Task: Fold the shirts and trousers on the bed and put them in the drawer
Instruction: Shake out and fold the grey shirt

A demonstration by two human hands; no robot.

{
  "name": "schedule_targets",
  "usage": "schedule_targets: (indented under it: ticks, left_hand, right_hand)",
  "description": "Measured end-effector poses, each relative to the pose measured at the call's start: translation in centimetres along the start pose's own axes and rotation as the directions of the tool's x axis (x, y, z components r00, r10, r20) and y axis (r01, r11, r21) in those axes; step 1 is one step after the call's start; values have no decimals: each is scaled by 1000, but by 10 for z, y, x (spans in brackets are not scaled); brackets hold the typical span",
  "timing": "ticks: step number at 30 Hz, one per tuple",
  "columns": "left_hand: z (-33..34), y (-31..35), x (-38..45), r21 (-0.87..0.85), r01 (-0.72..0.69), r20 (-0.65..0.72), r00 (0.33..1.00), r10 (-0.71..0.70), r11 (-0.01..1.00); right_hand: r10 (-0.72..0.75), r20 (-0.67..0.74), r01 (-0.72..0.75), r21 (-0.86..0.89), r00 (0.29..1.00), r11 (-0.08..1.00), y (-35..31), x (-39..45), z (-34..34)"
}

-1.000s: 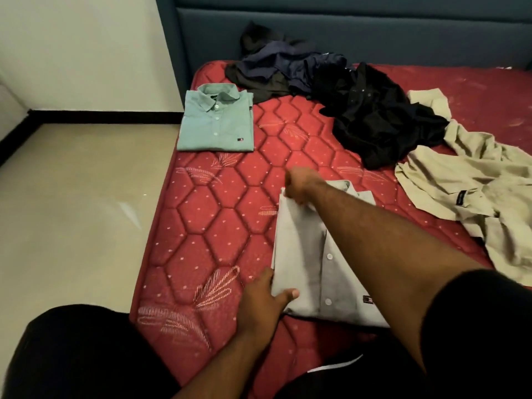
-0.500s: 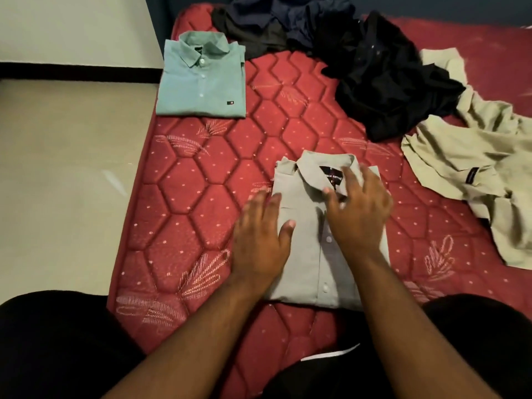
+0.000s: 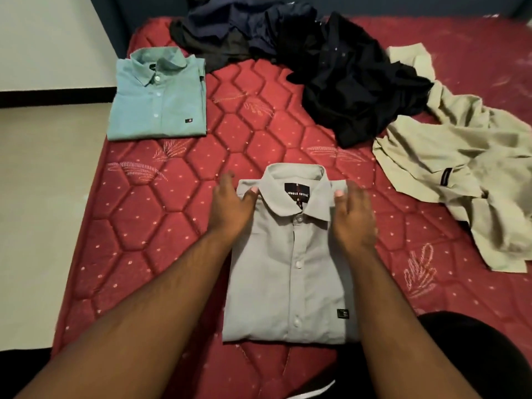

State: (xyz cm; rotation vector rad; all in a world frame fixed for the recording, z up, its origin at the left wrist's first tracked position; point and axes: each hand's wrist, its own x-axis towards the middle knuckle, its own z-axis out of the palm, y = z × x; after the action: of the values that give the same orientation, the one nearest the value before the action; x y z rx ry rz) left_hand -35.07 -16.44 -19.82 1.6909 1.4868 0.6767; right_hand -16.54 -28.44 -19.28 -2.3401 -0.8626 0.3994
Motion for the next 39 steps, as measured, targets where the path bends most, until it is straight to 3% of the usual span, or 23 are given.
schedule_targets:
  ticks: [3, 5, 7, 11, 15, 18, 20, 22, 25, 27, 34, 39]
  left_hand:
    - [-3, 6, 21, -191, 220, 187, 965, -185, 957]
    - [-1, 12, 29, -299, 256, 136, 965, -224, 919]
    - [1, 12, 32, -368, 204, 17, 977, -213, 907]
    - [-3, 4, 39, -417, 305, -11, 940, -341, 856]
    - [-27, -1, 23, -405, 434, 176, 901, -397, 805]
    - [-38, -4, -6, -257, 547, 413, 808, -421, 797]
    - [-41, 1, -19, -212, 519, 472, 797, -378, 828]
    - [-46, 9, -26, -339, 453, 485, 835, -260, 824]
    - [-69, 15, -29, -644, 442, 471, 872, -132, 624]
    - [-95, 16, -16, -729, 369, 413, 909, -59, 577]
    - [-221, 16, 147, -736, 91, 134, 991, 12, 671]
    - [-265, 3, 304, -677, 92, 78, 996, -53, 731]
  right_hand:
    - [101, 31, -105, 193, 994, 976, 2, 5, -12]
    - [178, 97, -202, 409, 979, 890, 0, 7, -16]
    - [207, 90, -219, 602, 974, 768, -8, 9, -19]
    - [231, 188, -296, 515, 955, 805, -3, 17, -17]
    - [257, 292, -354, 357, 921, 865, 13, 12, -38]
    - [253, 413, -403, 332, 875, 853, 16, -3, -37]
    - [185, 407, -359, 409, 895, 839, 7, -15, -31]
    - [100, 397, -325, 554, 912, 766, -7, -22, -32]
    - [-43, 466, -318, 666, 884, 675, -38, -22, -35]
    - [-130, 499, -302, 691, 857, 657, -73, -11, -29]
    - [-361, 553, -272, 757, 751, 594, -262, 92, 50]
    - [-362, 545, -261, 758, 756, 597, -361, 192, 136]
